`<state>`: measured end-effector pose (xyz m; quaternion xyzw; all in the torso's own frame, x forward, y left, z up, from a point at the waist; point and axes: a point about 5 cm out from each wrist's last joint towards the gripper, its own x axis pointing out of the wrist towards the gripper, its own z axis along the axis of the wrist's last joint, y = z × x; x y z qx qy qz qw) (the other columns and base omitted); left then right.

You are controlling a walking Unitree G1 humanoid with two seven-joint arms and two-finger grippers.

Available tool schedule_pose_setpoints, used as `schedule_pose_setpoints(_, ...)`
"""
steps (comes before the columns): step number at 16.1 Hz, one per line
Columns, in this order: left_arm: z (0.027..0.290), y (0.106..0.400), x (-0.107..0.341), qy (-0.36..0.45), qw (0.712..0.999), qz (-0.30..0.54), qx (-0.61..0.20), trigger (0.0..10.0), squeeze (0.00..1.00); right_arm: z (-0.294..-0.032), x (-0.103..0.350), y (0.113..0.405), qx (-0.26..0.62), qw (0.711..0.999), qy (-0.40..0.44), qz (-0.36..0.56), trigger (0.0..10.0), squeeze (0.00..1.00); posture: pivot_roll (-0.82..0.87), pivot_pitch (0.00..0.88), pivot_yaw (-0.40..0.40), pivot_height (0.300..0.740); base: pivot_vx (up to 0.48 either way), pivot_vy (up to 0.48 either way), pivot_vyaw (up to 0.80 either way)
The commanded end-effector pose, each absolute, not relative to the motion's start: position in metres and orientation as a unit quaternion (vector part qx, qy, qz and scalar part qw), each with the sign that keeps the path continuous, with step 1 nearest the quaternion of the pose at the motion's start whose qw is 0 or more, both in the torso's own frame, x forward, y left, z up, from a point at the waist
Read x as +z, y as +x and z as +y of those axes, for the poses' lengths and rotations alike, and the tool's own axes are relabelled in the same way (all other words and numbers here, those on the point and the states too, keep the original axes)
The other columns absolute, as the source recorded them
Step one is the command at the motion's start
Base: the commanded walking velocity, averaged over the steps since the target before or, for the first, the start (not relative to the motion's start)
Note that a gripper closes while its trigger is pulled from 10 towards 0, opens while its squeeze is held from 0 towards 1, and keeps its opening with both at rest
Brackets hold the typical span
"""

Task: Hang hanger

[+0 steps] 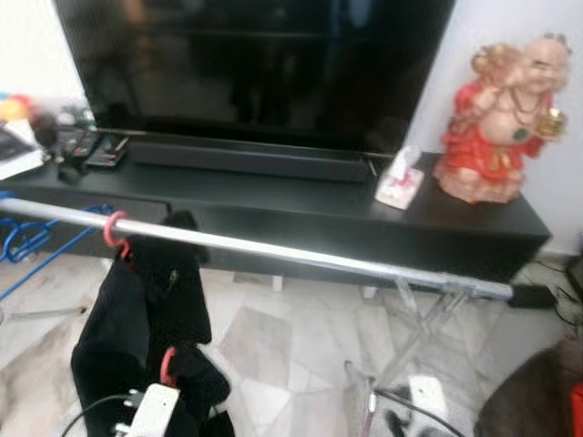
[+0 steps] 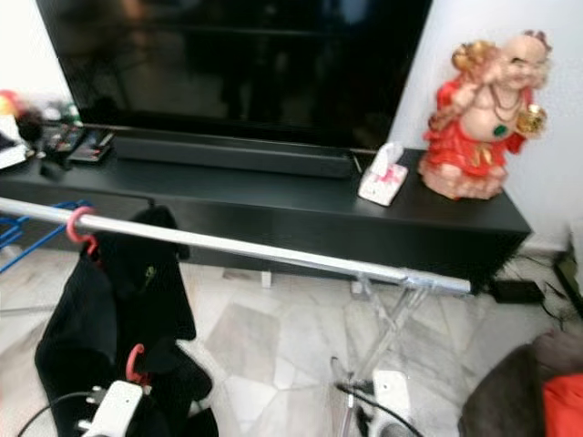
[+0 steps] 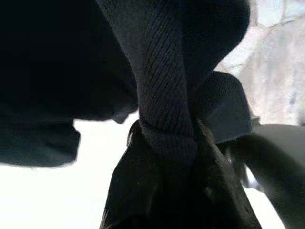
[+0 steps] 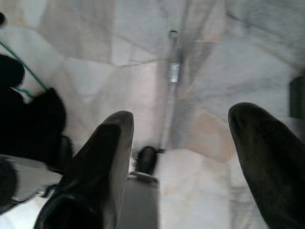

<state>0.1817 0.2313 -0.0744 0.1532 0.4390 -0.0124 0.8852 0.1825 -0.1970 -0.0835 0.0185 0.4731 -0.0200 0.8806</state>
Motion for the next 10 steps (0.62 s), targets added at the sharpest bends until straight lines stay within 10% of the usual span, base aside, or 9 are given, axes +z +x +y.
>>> schedule_pose_setpoints(1, 0.2243, 0.1897, -0.0719, 0.154, 0.891, 0.427, -0.022, 10.0, 0.00, -0.2067, -0.0843, 0.1776, -0.033, 0.877, 0.014, 0.478, 10.0, 0.00, 0.04, 0.000, -0.073, 0.740, 0.000, 0.000, 0.00)
schedule_pose_setpoints(10, 0.2203, 0.1923, -0.0716, 0.153, 0.892, 0.425, -0.026, 10.0, 0.00, -0.2078, -0.0831, 0.1798, -0.031, 0.878, 0.010, 0.477, 10.0, 0.00, 0.04, 0.000, -0.084, 0.740, 0.000, 0.000, 0.00)
